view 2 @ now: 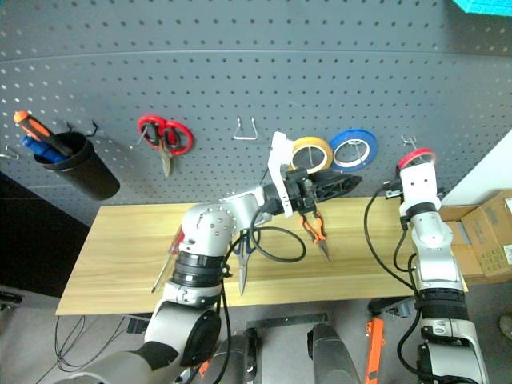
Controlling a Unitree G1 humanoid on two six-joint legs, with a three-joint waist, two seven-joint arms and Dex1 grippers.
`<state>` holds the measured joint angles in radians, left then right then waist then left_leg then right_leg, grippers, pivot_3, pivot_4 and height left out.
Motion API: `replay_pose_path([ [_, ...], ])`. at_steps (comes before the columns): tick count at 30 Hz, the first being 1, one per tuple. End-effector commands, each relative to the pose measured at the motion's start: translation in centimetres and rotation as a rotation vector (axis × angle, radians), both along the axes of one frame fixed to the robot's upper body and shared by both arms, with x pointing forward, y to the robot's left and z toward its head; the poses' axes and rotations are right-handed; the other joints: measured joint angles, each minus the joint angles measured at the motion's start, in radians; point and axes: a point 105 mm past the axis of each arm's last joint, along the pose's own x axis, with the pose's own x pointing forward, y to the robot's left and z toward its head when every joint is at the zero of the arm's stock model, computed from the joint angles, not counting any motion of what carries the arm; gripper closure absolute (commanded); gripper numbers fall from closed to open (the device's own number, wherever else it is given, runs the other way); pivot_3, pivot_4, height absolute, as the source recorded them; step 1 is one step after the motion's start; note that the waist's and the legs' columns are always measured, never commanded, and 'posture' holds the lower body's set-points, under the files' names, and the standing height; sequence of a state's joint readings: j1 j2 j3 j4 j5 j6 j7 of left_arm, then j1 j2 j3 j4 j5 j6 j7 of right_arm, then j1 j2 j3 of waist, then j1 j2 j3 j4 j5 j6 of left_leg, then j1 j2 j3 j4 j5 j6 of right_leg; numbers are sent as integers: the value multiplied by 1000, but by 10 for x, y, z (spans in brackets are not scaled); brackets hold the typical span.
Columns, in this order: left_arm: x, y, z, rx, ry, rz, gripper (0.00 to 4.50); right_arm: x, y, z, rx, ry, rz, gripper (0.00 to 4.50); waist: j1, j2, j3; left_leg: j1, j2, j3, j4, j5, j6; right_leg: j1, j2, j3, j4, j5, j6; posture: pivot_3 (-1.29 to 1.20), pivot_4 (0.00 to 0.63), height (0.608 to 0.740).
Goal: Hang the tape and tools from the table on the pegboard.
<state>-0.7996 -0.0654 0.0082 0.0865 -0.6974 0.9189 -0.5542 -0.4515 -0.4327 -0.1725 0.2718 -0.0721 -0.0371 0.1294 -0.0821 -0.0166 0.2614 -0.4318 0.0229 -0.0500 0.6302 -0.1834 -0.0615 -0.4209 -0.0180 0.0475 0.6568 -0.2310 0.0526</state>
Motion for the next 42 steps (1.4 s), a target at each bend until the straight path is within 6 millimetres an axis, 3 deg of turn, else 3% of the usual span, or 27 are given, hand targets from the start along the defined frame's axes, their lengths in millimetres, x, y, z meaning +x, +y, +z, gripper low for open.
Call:
replay_pose_path([
  [1, -4, -4, 13, -26, -50, -12, 0, -4, -1, 13, -1, -59, -2, 1871, 0, 0, 0, 0, 0, 0, 0, 0, 0, 0, 0, 0, 1, 0, 0, -88, 141, 740],
  [7, -2, 0, 12, -16, -52, 8, 0, -15, -3, 0, 18, -31, -49, 30, 0, 0, -4, 1, 0, 0, 0, 2, 0, 0, 0, 0, 4, 0, 0, -86, 147, 740],
  [13, 0, 20, -5, 45, -35, 84, 0, -52, 21, -32, 20, 101, 30, 30, 0, 3, -11, 1, 0, 0, 0, 1, 0, 0, 0, 1, 4, -3, 4, -81, 177, 740],
  [19, -5, 46, -62, 219, 47, 218, 0, -78, 63, -69, 116, 386, 139, 30, -3, 3, -12, 8, 2, 2, 0, 1, 1, 2, 2, 4, 7, -3, 3, -82, 210, 740],
  [21, -4, 60, -80, 264, 87, 296, 0, -77, 81, -82, 177, 505, 166, 30, -3, 2, -13, 8, 3, 2, 0, 2, 2, 2, 3, 4, 7, -1, 0, -77, 217, 740],
  [28, -16, 113, -133, 465, 117, 433, 0, -56, 132, -94, 299, 736, 271, 30, -3, 0, -12, 12, 6, 4, 0, 4, 4, 2, 8, 11, 7, -1, -10, -30, 248, 740],
  [33, -29, 125, -139, 473, 138, 463, 0, -38, 147, -105, 310, 849, 288, 30, 15, -6, -8, 11, 6, 5, -1, 3, 4, 1, 9, 11, 6, -1, -10, 11, 259, 740],
  [42, -41, 134, -138, 456, 163, 526, 0, -18, 154, -130, 265, 934, 297, 30, 39, -12, -3, 7, 6, 8, -2, 2, 4, -1, 8, 13, 1, -1, -7, 78, 284, 740],
])
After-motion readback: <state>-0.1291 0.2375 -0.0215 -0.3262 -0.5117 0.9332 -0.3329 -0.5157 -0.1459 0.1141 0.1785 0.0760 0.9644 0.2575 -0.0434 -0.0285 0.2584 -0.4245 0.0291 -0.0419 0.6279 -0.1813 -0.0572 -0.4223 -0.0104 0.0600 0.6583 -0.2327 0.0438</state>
